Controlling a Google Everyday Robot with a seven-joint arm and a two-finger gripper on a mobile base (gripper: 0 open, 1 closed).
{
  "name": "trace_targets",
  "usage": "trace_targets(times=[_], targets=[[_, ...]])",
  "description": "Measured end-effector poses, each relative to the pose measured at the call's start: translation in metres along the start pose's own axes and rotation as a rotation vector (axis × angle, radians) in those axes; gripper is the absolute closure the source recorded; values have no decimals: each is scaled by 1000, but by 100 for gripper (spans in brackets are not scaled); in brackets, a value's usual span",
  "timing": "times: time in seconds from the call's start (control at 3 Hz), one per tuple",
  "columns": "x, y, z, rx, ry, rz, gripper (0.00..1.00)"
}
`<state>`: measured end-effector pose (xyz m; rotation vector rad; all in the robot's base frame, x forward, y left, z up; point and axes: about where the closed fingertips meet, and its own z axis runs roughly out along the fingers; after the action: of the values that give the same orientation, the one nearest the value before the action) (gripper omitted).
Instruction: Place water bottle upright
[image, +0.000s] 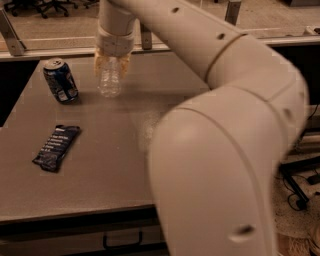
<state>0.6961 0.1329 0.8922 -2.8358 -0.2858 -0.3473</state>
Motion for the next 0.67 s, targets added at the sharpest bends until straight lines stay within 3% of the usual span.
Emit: trace_targets(times=[0.33, 0.67], targets=[[-9, 40, -70, -31, 231, -77, 100], [-28, 42, -110, -17, 340, -102, 100]])
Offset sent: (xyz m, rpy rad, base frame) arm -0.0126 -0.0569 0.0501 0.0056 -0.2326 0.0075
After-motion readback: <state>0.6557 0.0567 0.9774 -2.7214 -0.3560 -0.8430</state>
